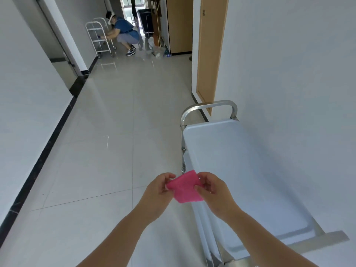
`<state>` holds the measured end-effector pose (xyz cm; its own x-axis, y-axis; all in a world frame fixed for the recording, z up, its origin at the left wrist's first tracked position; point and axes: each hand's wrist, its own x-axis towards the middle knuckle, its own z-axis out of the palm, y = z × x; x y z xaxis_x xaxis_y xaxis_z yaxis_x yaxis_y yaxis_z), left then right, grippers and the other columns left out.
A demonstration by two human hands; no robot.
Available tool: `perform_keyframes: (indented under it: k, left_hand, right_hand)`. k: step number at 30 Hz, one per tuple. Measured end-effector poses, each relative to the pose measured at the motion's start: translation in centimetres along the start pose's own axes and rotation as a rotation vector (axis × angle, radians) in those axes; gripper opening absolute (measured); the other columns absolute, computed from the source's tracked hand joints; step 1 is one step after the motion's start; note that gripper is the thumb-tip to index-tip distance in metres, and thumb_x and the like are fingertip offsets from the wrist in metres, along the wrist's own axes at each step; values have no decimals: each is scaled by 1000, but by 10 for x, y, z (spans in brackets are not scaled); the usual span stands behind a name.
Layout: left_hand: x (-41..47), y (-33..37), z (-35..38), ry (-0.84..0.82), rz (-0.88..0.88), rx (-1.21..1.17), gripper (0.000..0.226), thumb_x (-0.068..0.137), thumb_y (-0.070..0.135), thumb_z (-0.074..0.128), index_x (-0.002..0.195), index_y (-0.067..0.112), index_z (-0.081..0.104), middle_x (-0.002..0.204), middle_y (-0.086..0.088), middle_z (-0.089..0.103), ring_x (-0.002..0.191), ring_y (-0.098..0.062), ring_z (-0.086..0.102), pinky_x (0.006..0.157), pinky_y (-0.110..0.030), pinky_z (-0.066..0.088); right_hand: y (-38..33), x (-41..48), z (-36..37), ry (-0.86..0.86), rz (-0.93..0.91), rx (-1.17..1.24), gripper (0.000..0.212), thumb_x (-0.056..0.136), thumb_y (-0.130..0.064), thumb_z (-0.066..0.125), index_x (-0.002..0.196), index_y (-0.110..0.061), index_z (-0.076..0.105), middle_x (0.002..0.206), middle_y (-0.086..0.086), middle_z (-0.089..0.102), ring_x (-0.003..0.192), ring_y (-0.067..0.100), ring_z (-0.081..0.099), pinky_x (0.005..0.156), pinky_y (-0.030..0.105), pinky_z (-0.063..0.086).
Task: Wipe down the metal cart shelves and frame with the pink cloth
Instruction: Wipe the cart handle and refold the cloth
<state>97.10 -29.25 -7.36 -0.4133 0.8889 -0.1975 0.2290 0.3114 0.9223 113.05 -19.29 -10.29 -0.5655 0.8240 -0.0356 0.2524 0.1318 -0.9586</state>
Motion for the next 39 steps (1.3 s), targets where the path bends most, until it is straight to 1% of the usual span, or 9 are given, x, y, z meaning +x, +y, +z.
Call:
perform_keyframes:
  k: [2, 5, 10, 13, 18, 23, 29, 33, 39]
  left_hand:
    - [9, -3, -9, -18, 14, 31, 33, 83, -3, 56, 102, 23, 60, 93, 5, 67, 85, -10, 62, 74, -16, 49]
    - [29, -10, -21, -32, -6, 62, 25, 84, 4, 61, 100, 23, 62, 92, 1, 67, 85, -12, 61, 77, -23, 49]
    - [90, -21, -55, -77, -15, 82, 18, 85, 7, 62, 95, 21, 65, 90, -3, 67, 83, -14, 61, 75, -23, 48]
    - [137, -26, -83, -128, 16, 120, 15, 85, 8, 62, 92, 21, 66, 88, -2, 67, 83, -17, 61, 76, -25, 48]
    - [213, -19, -133, -218, 94, 157, 13, 85, 9, 61, 88, 21, 65, 87, -4, 66, 75, -11, 56, 70, -22, 45]
    - [278, -15, -161, -290, 165, 177, 19, 86, 7, 59, 83, 26, 62, 77, 8, 61, 65, -2, 52, 60, -8, 40]
    - [337, -17, -149, -364, 137, 87, 13, 87, 4, 57, 91, 14, 64, 72, 4, 60, 49, 5, 50, 47, -8, 36]
    - [385, -14, -131, -347, 115, 112, 17, 87, 8, 59, 86, 24, 61, 81, 4, 64, 63, 2, 57, 53, -6, 40]
    - [478, 4, -102, -261, 82, 192, 13, 88, 9, 60, 100, 13, 65, 92, 0, 66, 80, -12, 61, 58, -5, 42]
  right_hand:
    - [-5, 16, 1, -53, -23, -17, 34, 84, 1, 61, 91, -32, 61, 82, -1, 63, 70, 6, 55, 66, 17, 46]
    - [-7, 40, 8, -81, -16, -55, 35, 85, -1, 61, 89, -36, 60, 81, -3, 64, 68, 1, 55, 65, 15, 46]
    - [-11, 95, 31, -70, 19, -87, 32, 86, -5, 61, 90, -36, 60, 86, 2, 66, 77, 17, 60, 69, 23, 49]
    - [-15, 132, 51, -14, 43, -123, 31, 86, -6, 61, 91, -37, 60, 88, -1, 66, 82, 18, 62, 75, 27, 52]
    - [-36, 190, 80, 83, 73, -171, 33, 88, -5, 60, 89, -38, 57, 89, -9, 63, 81, 8, 60, 69, 12, 46]
    - [-51, 233, 97, 156, 46, -330, 34, 91, -8, 56, 93, -41, 49, 92, -13, 60, 84, 6, 58, 68, 11, 44]
    - [-44, 281, 80, 182, 100, -421, 27, 92, -7, 53, 100, -32, 52, 94, -15, 58, 86, 11, 59, 69, 10, 45]
    - [-28, 331, 57, 176, 139, -431, 27, 93, -7, 53, 99, -33, 53, 96, -14, 59, 87, 8, 58, 67, 10, 43]
    - [2, 432, 15, 149, 138, -389, 28, 92, -4, 52, 99, -30, 57, 94, -17, 59, 81, 6, 59, 64, 11, 42]
